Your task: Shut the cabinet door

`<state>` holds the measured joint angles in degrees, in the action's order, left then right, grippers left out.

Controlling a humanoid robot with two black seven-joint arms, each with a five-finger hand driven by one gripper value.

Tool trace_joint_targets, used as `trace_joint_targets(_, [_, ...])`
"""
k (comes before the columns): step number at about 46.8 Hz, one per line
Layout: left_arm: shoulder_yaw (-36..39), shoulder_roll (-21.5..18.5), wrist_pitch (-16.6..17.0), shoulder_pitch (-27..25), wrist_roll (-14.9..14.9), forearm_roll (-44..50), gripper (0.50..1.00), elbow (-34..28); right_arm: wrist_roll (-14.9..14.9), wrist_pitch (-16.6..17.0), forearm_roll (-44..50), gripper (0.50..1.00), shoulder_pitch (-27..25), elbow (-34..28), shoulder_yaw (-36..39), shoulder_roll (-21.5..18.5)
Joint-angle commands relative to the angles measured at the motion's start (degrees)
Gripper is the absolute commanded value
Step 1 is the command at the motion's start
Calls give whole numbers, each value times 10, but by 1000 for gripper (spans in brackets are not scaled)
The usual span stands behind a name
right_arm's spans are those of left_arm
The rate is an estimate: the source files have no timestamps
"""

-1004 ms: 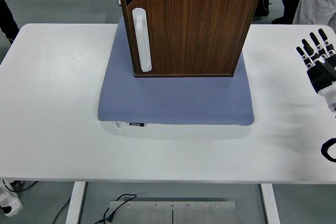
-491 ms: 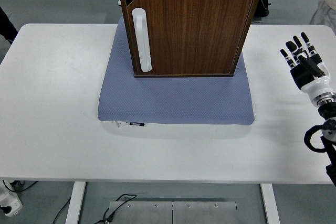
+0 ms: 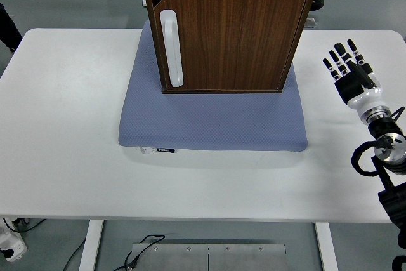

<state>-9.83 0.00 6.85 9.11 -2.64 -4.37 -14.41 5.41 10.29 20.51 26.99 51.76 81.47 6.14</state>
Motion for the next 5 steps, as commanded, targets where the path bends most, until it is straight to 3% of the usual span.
trace_joint_targets(1, [0, 0, 0, -1, 0, 0, 1000, 0, 6, 1, 0, 1000, 0, 0, 1, -3])
trace_joint_targets(5, [0, 0, 0, -1, 0, 0, 1000, 0, 8, 1, 1, 1000, 0, 0, 2, -6])
